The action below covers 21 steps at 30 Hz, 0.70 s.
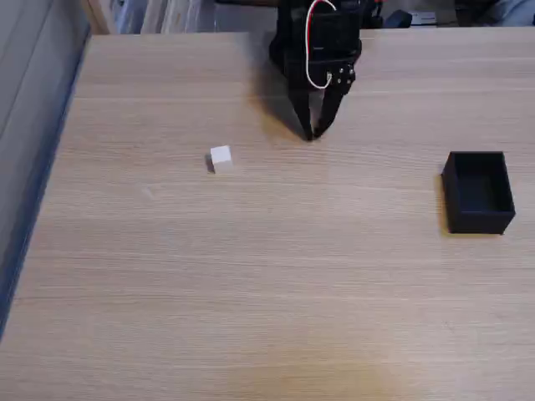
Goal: Pick a white block and place it in the black box.
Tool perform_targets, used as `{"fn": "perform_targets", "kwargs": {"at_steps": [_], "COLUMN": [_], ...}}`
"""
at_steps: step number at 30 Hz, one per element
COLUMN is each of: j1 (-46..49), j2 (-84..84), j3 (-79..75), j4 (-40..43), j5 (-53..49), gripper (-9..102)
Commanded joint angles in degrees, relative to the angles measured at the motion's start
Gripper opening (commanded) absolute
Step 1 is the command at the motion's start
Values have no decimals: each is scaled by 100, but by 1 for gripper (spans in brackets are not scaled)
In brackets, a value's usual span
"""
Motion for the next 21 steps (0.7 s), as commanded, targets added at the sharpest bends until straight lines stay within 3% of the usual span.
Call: {"fn": "perform_targets", "kwargs": {"at_steps": [1,21], "j1": [18,229], "j2": [35,35], "j3": [88,88], "j4": [26,26], "j5": [44,-18], "gripper": [0,0]}}
